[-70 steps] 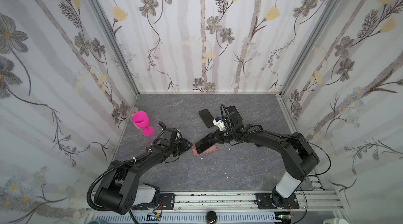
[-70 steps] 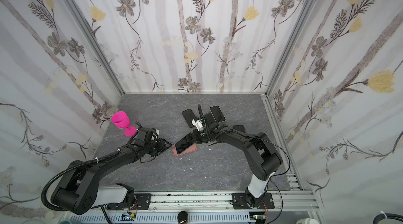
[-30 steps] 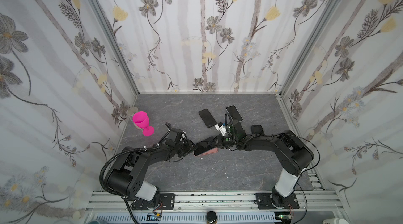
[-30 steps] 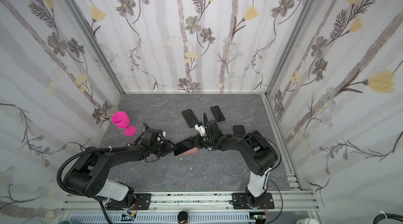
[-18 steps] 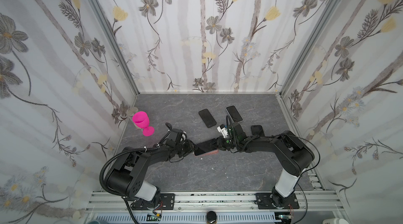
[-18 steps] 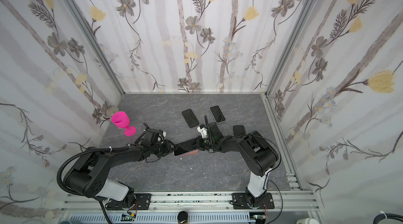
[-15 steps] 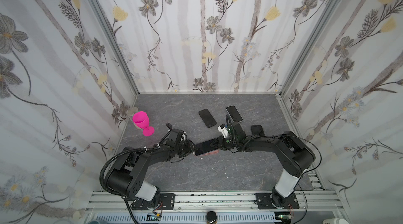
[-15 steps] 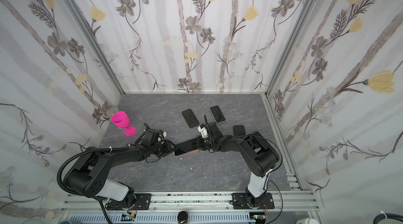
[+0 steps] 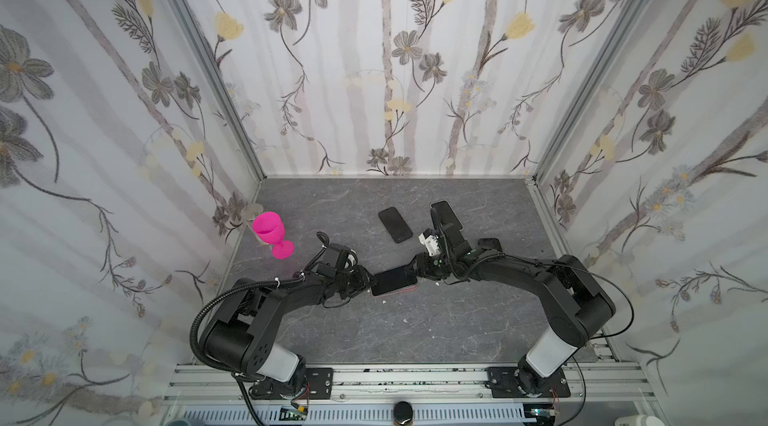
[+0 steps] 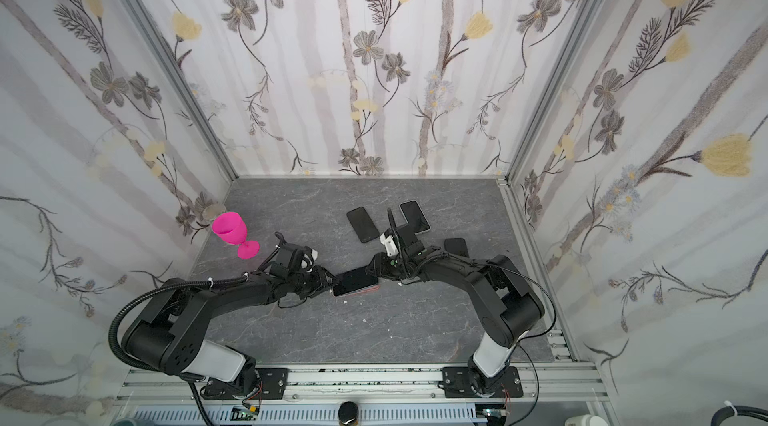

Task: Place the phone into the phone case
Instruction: 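Push the phone down into the case with right while left holds the rim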

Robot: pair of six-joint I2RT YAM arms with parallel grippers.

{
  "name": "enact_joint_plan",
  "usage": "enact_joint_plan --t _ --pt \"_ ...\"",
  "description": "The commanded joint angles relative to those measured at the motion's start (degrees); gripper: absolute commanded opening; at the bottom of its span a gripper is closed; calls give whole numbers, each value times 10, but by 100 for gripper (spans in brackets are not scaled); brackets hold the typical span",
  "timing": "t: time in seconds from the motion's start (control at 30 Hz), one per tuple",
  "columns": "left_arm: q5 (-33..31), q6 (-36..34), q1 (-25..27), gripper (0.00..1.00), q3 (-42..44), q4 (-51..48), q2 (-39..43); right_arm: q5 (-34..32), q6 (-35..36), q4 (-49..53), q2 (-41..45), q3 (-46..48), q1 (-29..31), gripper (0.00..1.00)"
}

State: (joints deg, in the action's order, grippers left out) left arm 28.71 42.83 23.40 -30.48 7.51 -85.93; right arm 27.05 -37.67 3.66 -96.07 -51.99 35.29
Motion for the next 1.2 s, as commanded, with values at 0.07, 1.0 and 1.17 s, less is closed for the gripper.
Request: enact_joint_plan --t 0.07,1.0,1.17 --pt "-20 -26 0 37 -2 -34 6 -30 32 57 19 1 -4 50" --pt "8 -40 5 22 0 -39 -21 15 59 37 -46 10 0 16" --pt "10 -42 12 14 2 -39 -26 15 62 41 -53 8 9 16"
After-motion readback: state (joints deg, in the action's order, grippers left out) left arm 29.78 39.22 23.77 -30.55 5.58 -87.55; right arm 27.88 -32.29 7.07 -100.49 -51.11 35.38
